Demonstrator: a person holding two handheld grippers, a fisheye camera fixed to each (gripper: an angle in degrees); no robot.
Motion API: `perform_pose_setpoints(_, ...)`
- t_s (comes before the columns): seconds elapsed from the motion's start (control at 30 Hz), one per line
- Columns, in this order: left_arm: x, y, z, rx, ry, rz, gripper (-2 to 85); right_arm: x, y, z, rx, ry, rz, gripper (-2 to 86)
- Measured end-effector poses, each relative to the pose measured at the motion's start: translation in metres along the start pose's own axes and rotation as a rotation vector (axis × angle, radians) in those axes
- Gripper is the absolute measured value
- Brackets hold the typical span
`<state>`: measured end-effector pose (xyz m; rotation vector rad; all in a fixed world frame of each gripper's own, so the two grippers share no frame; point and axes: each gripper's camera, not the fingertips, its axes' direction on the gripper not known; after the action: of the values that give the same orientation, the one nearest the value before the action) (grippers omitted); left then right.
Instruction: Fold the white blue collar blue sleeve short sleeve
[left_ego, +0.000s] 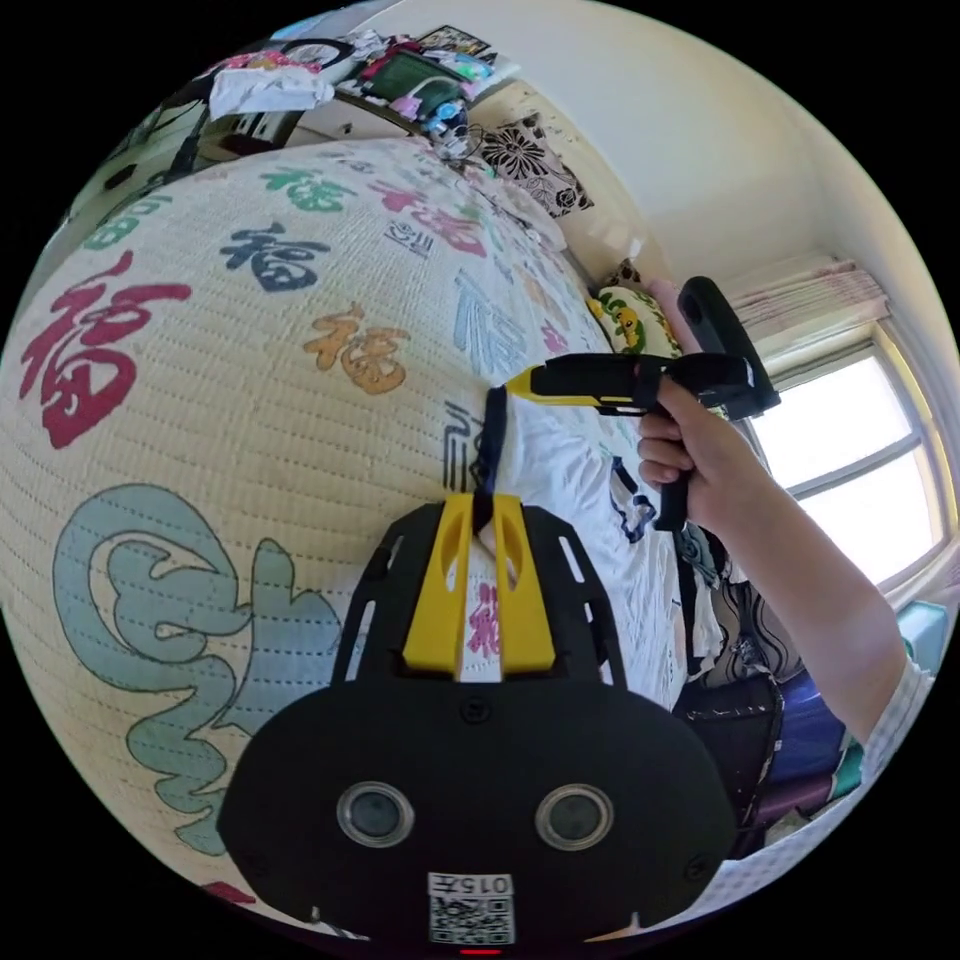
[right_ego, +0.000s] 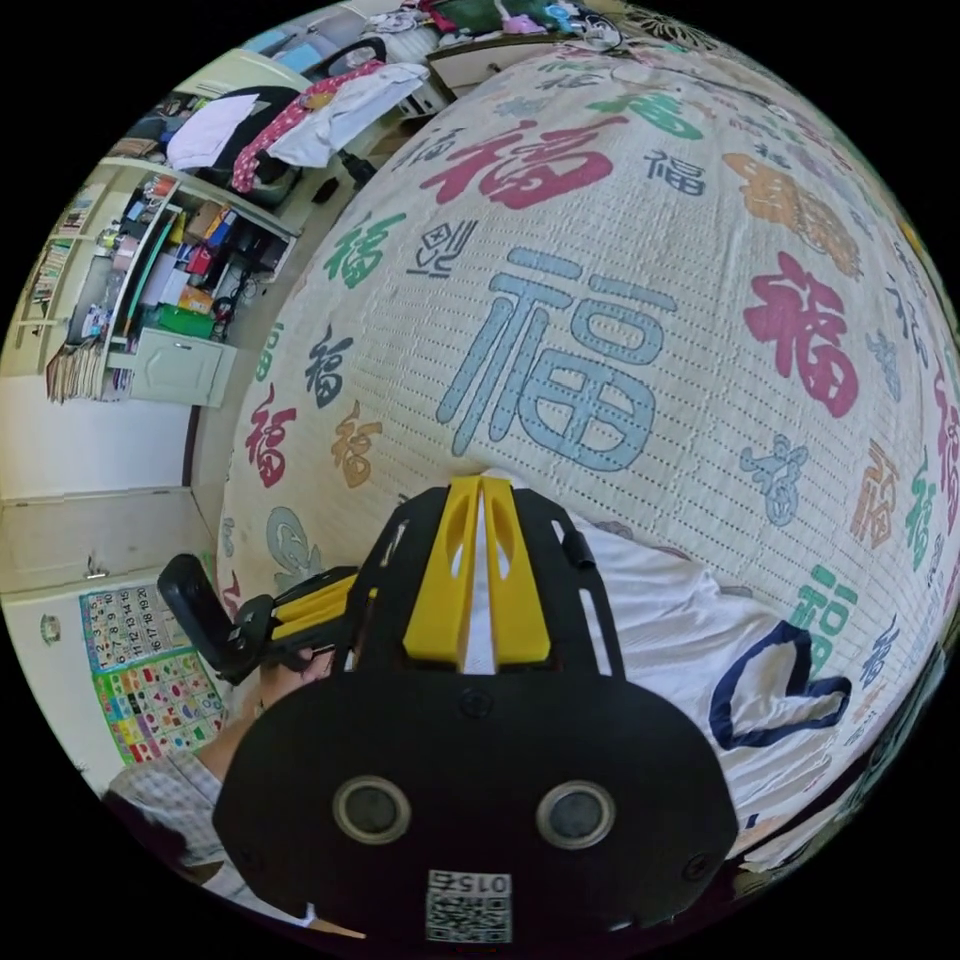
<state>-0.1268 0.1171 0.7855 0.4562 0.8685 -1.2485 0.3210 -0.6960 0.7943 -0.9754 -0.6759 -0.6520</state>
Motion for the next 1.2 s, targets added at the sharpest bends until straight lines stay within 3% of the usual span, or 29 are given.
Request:
perform_pose_setpoints(0.1, 0.002, 0.005, 0.013, 0.001, -0.001, 0.014, 5.1, 0.008, 0.018, -0.013, 0.07, -0.017, -0.019, 4.4)
perform_pose_setpoints(0.17, 0.009, 0.008, 0.017, 0.021, -0.058, 0.038, 6.4, 0.016, 0.058, -0.044, 0.224, -0.036, -0.074, 4.5)
perform_pose_setpoints(0.3, 0.046, 0.013, 0.017, 0.107, -0.399, 0.253, 7.7, 0.05, 0.153, -0.086, 0.364, 0.053, -0.086, 5.0)
perform_pose_setpoints(0.37, 0.063, 0.016, 0.023, 0.114, -0.523, 0.348, 7.5, 0.086, 0.233, -0.108, 0.448, 0.23, 0.016, 5.0)
perform_pose_setpoints(0.5, 0.121, 0.028, 0.06, 0.001, -0.272, 0.559, 7.9, 0.159, 0.347, -0.121, 0.523, 0.351, 0.329, 4.4)
perform_pose_setpoints(0.57, 0.16, 0.035, 0.091, -0.066, -0.204, 0.645, 8.1, 0.212, 0.401, -0.114, 0.54, 0.245, 0.543, 5.0)
perform_pose_setpoints(0.67, 0.233, 0.049, 0.152, -0.165, -0.111, 0.782, 8.3, 0.264, 0.438, -0.096, 0.581, 0.055, 0.673, 6.1)
perform_pose_setpoints(0.87, 0.361, 0.08, 0.292, -0.391, 0.006, 0.914, 8.5, 0.32, 0.445, -0.06, 0.628, -0.248, 0.663, 7.9)
perform_pose_setpoints(1.0, 0.414, 0.104, 0.381, -0.576, 0.022, 0.913, 9.7, 0.337, 0.441, -0.041, 0.58, -0.24, 0.642, 4.4)
perform_pose_setpoints(1.07, 0.424, 0.113, 0.413, -0.642, -0.028, 0.894, 9.6, 0.347, 0.451, -0.035, 0.627, -0.258, 0.648, 2.6)
perform_pose_setpoints(1.2, 0.42, 0.137, 0.475, -0.793, -0.35, 0.949, 5.4, 0.362, 0.478, -0.029, 0.713, -0.312, 0.686, 1.5)
